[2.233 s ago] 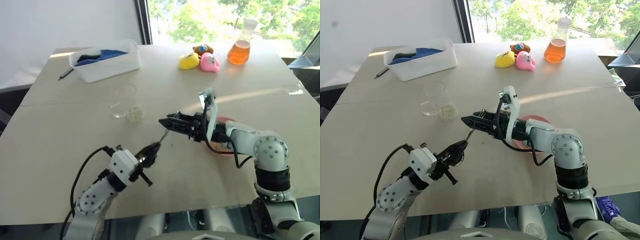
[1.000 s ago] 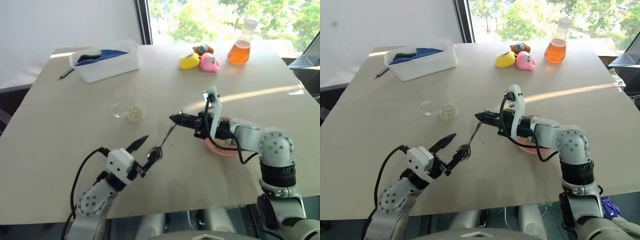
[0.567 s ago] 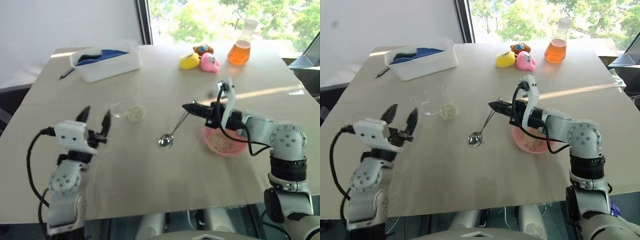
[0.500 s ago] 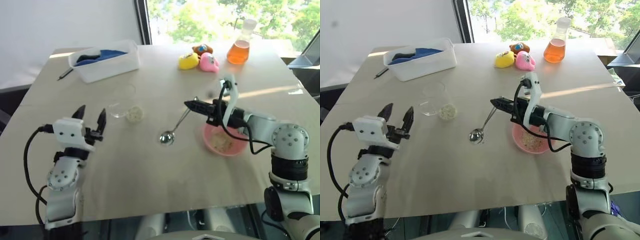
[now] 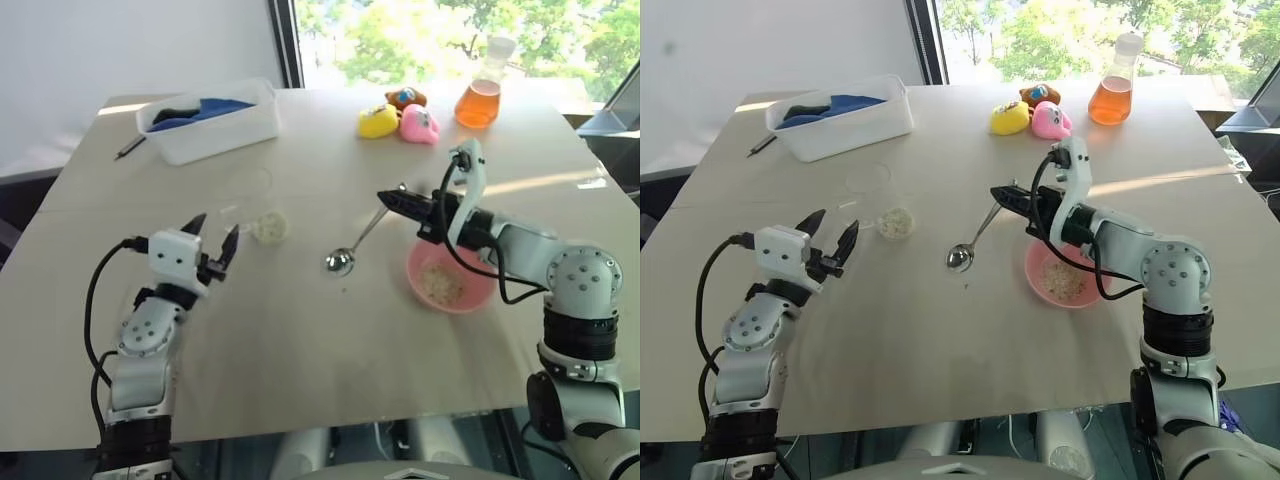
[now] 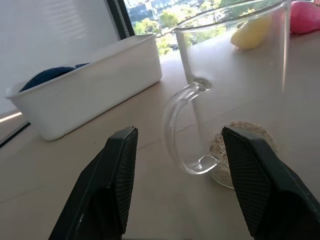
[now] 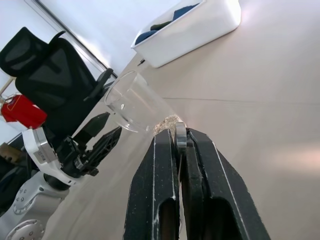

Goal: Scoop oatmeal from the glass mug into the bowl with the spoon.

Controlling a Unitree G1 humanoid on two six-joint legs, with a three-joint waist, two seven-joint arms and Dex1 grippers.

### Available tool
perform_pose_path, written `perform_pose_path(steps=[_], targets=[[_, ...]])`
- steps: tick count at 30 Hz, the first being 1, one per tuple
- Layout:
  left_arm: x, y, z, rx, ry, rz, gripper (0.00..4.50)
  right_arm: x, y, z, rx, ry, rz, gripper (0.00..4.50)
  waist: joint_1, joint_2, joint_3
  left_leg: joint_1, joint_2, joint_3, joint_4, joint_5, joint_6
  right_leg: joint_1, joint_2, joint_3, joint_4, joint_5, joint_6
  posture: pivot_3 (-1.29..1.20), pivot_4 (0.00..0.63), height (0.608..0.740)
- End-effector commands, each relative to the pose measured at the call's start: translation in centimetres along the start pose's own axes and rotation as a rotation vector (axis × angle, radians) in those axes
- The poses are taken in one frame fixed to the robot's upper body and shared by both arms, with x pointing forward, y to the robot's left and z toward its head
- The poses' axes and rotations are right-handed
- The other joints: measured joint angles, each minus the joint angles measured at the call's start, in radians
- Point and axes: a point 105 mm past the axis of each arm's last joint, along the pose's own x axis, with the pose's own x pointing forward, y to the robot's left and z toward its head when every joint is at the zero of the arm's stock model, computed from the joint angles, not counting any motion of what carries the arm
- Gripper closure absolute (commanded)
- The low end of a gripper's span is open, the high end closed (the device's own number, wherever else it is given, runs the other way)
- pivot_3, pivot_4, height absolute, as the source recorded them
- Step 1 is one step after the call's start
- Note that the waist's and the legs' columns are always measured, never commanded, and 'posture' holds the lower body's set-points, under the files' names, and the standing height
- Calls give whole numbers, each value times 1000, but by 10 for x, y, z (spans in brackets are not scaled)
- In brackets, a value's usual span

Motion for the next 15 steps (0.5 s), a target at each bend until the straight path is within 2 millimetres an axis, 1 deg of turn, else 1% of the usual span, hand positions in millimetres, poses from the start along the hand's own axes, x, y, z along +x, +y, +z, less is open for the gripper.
perform_pose_path(steps=[1, 4, 8, 15], targets=[[6, 7, 8, 28, -33, 24, 1693, -4, 14, 19, -58, -66, 38, 4500, 0, 0, 0, 0, 0, 0, 0, 0, 0, 0, 0, 0, 0, 0, 0, 0, 150, 740], [13, 9, 7, 20, -28, 41, 1693, -3, 13, 19, -65, -67, 34, 4500, 0, 0, 0, 0, 0, 0, 0, 0, 0, 0, 0, 0, 0, 0, 0, 0, 150, 740], [22, 5, 6, 15, -23, 24, 1693, -3, 12, 19, -68, -70, 28, 4500, 0, 0, 0, -2, 0, 0, 0, 0, 0, -2, 0, 0, 0, 0, 0, 0, 150, 740], [32, 8, 0, -15, 10, 39, 1693, -4, 10, 17, -73, -77, 19, 4500, 0, 0, 0, -4, 0, 1, 0, 1, -1, -5, 0, 2, 1, 0, 0, 0, 150, 740]])
